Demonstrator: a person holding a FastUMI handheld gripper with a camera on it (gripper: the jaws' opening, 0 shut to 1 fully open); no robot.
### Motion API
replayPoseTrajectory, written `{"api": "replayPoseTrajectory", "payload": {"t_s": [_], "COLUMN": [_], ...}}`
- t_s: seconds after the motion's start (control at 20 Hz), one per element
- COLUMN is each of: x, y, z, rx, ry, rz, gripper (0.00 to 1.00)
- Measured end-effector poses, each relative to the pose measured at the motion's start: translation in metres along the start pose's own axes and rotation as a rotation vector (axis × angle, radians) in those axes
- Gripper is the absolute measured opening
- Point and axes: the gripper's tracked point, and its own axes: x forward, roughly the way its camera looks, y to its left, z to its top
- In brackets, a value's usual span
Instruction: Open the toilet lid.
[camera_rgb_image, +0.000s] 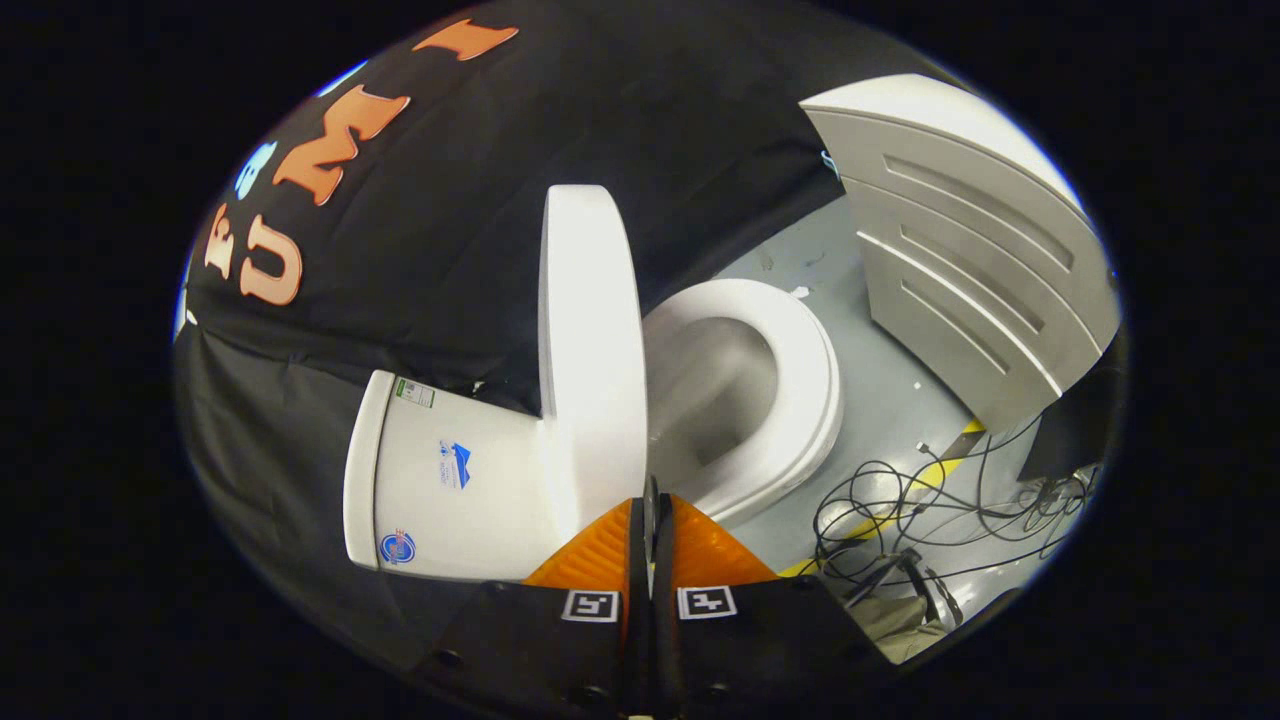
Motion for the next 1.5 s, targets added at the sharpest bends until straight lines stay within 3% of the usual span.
{"api": "replayPoseTrajectory", "payload": {"t_s": [0.65, 1.05, 1.3, 1.5], "x": [-0.027, -0.030, -0.028, -0.020], "y": [0.100, 0.162, 0.192, 0.222], "z": [-0.019, -0.043, -0.062, -0.076], "rx": [-0.251, -0.369, -0.540, -0.558], "ry": [-0.114, -0.157, -0.215, -0.217], "rz": [-0.114, -0.115, -0.175, -0.147], "gripper": [0.08, 0.08, 0.08, 0.08]}}
